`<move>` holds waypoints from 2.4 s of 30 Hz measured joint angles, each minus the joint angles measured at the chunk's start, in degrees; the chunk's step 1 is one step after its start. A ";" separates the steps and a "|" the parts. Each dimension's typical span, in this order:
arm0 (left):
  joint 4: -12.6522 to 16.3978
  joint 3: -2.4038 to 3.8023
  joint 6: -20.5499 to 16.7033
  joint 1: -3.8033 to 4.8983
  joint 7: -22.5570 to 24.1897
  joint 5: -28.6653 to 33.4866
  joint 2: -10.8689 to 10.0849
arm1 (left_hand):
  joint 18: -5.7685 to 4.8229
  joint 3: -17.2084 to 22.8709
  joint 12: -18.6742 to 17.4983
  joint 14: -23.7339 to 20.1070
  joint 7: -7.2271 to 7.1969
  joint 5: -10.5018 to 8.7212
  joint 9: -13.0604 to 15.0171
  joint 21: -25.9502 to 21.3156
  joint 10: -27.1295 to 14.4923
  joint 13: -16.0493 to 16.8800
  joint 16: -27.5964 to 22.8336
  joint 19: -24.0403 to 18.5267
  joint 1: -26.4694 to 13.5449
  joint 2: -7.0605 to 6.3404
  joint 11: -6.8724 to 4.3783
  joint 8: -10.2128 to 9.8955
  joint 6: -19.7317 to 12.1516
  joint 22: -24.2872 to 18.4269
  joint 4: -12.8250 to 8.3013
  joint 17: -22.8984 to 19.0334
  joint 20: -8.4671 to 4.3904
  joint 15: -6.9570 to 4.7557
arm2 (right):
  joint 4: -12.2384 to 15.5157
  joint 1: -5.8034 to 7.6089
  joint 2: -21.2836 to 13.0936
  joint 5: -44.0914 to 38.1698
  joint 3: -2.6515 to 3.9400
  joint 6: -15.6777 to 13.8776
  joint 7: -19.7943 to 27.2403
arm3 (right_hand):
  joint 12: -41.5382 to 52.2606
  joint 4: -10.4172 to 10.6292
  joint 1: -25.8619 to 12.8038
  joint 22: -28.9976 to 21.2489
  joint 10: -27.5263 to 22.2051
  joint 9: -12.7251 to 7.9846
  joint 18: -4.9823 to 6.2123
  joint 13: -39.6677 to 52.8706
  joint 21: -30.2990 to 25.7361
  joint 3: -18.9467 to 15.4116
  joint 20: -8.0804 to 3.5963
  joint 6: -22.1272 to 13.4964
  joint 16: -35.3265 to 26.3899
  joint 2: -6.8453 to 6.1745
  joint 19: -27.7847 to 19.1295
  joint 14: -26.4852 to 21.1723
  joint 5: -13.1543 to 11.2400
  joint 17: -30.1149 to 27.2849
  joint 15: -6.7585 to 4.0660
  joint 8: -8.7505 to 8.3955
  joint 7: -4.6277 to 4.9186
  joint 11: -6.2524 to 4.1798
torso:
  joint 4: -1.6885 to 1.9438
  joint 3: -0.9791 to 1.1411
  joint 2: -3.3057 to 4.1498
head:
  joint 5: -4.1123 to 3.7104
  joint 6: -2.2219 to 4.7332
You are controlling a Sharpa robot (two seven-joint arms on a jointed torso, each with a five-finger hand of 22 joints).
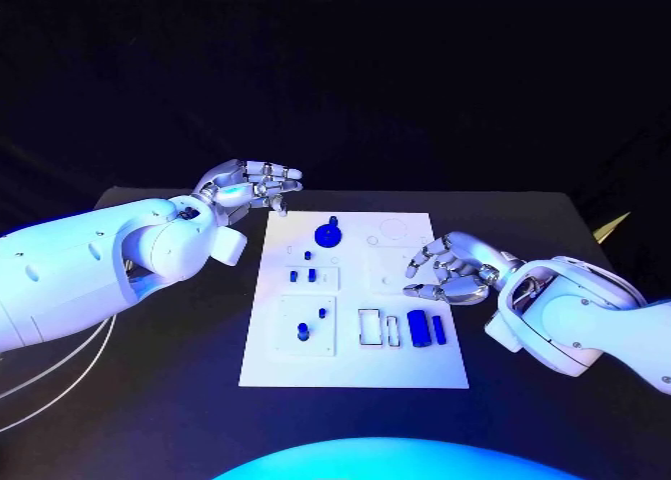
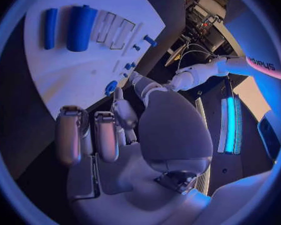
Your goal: Assemble the parts on the task board
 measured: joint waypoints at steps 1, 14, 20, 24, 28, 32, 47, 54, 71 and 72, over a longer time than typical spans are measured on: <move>0.00 -0.02 0.00 -0.04 0.00 0.00 -0.03 | 0.00 0.00 0.00 0.00 0.00 0.00 0.00 0.00 0.00 0.00 0.00 0.00 0.00 0.00 0.00 0.00 0.00 0.00 0.00 0.00 0.00 0.00 | 0.33 -0.01 -0.96 0.69 -0.10 0.25 -0.23 | 4.43 0.75 -0.64 0.00 0.49 0.57 0.00 0.91 0.94 -0.72 0.00 -0.12 0.57 0.15 0.00 0.00 0.00 0.00 0.00 0.82 -0.12 -0.04 | -0.08 0.03 -0.05 | -0.47 -0.03; 0.06 -0.13 0.04 -0.21 0.06 0.00 0.04 | 0.00 0.00 0.00 0.00 0.00 0.00 0.00 0.00 0.00 0.00 0.00 0.00 0.00 0.00 0.00 0.20 0.00 0.00 0.00 0.00 0.00 0.00 | 2.60 -1.76 -4.86 -3.55 -0.74 1.90 -8.70 | 13.92 7.23 -2.83 0.04 0.76 2.22 -0.88 1.52 4.72 -10.04 0.00 -0.63 2.15 0.63 0.00 0.00 1.11 0.00 0.00 3.08 -0.61 -0.15 | -0.67 0.25 -0.38 | -2.46 -0.14; 0.07 -0.14 0.04 -0.22 0.07 0.00 0.01 | -0.01 -0.16 -0.01 0.00 0.00 0.00 0.00 0.00 -0.22 0.00 0.00 0.00 0.00 0.00 0.22 0.20 0.00 -0.06 -0.16 -0.04 0.00 0.00 | 2.61 -3.11 -4.06 -6.30 -0.87 2.42 -11.43 | 13.92 7.72 -2.28 0.04 0.76 2.22 -0.88 1.51 5.04 -11.23 0.01 -0.80 2.15 1.18 0.00 0.00 0.88 0.00 0.01 3.31 -0.44 -0.14 | -0.67 0.23 -0.39 | -2.47 -0.27; 0.09 -0.15 0.05 -0.23 0.07 0.00 -0.02 | 0.00 -0.16 -0.01 0.00 0.00 0.00 0.01 0.00 -0.22 0.00 0.00 0.00 0.00 0.00 0.22 0.20 0.00 -0.05 -0.17 -0.04 0.00 0.00 | 2.33 -3.78 -3.15 -7.50 -0.91 2.56 -12.45 | 13.92 7.70 -2.28 0.04 0.76 2.22 -0.88 1.51 5.04 -11.46 0.01 -0.80 2.15 1.18 0.00 0.00 0.88 -0.01 0.01 3.31 -0.44 -0.14 | -0.67 0.20 -0.39 | -2.27 -0.34; 0.13 -0.15 0.07 -0.23 0.07 0.00 -0.05 | 0.00 -0.16 -0.01 0.00 0.00 0.00 0.00 0.00 -0.22 0.00 0.00 0.00 0.00 0.00 0.22 0.20 0.00 -0.05 -0.17 -0.04 0.00 0.00 | 1.91 -4.32 -2.23 -8.40 -0.93 2.61 -13.11 | 13.92 7.73 -2.28 0.04 0.75 2.22 -0.88 1.51 5.04 -11.55 0.01 -0.80 2.15 1.18 0.00 0.00 0.88 -0.01 0.01 3.30 -0.44 -0.14 | -0.64 0.17 -0.39 | -2.14 -0.36; 0.17 -0.15 0.09 -0.24 0.07 0.00 -0.08 | 0.00 -0.16 -0.01 0.00 0.00 0.00 0.00 0.00 -0.21 0.00 0.00 0.00 0.00 0.00 0.21 0.20 0.00 -0.05 -0.17 -0.04 0.00 0.00 | 1.31 -4.79 -1.33 -9.11 -0.93 2.66 -13.61 | 13.92 7.88 -2.28 0.03 0.75 2.22 -0.88 1.50 5.04 -11.70 0.01 -0.80 2.15 1.18 0.00 0.00 0.88 -0.01 0.01 3.30 -0.43 -0.14 | -0.64 0.16 -0.39 | -1.97 -0.38; 0.21 -0.16 0.61 -0.24 -0.03 0.21 -0.25 | 0.00 -0.16 0.22 0.00 0.00 0.00 0.01 -0.23 -0.21 0.00 0.22 0.00 0.00 0.00 0.21 0.19 0.00 -0.05 -0.17 -0.04 0.00 0.00 | -1.05 -5.90 1.40 -10.39 -0.98 2.74 -14.57 | 13.92 7.82 -1.98 0.02 0.74 2.26 -0.88 1.49 5.04 -12.23 0.01 -0.80 2.15 1.48 0.00 0.00 0.88 -0.02 0.02 3.30 -0.43 -0.14 | -0.60 0.13 -0.40 | -1.16 -0.32; 0.32 -0.16 0.91 -0.24 -0.10 0.37 -0.34 | 0.00 -0.16 0.22 0.00 0.00 0.00 0.01 -0.23 -0.21 0.00 0.22 0.00 0.00 0.00 0.21 0.18 0.00 -0.10 -0.16 -0.03 0.00 0.00 | -1.90 -6.41 2.59 -10.76 -0.98 2.72 -14.95 | 13.92 7.98 -1.72 0.02 0.74 2.26 -0.87 1.49 5.04 -12.39 0.01 -0.80 2.15 1.73 0.00 0.00 0.88 -0.03 0.02 3.30 -0.43 -0.14 | -0.63 0.09 -0.39 | -0.68 -0.41; 0.49 -0.16 1.67 -0.24 -0.38 0.50 -0.61 | -0.01 -0.15 0.21 0.00 0.00 0.00 0.01 -0.23 -0.21 0.00 0.22 0.00 0.00 0.00 0.21 0.39 0.00 -0.09 -0.17 -0.09 0.00 0.00 | -3.59 -7.46 5.21 -13.28 -0.75 2.92 -16.87 | 13.69 7.81 -1.91 0.01 0.74 2.72 -0.87 1.48 5.27 -13.19 0.02 -0.67 2.15 2.16 0.00 0.00 0.88 -0.04 0.02 4.25 -0.49 -0.14 | -0.68 0.16 -0.37 | -0.19 -0.71; 0.50 -0.16 1.69 -0.24 -0.39 0.51 -0.61 | 0.00 -0.15 0.21 0.00 0.00 0.00 0.01 -0.23 -0.21 0.00 0.22 0.00 0.00 0.00 0.21 0.39 0.00 -0.09 -0.17 -0.08 0.00 0.00 | -3.62 -7.48 5.27 -13.42 -0.73 2.91 -16.99 | 13.69 7.74 -1.90 0.01 0.74 2.72 -0.87 1.48 5.27 -13.26 0.02 -0.58 2.15 2.17 0.00 0.00 0.88 -0.04 0.02 4.25 -0.42 -0.14 | -0.68 0.16 -0.37 | -0.17 -0.74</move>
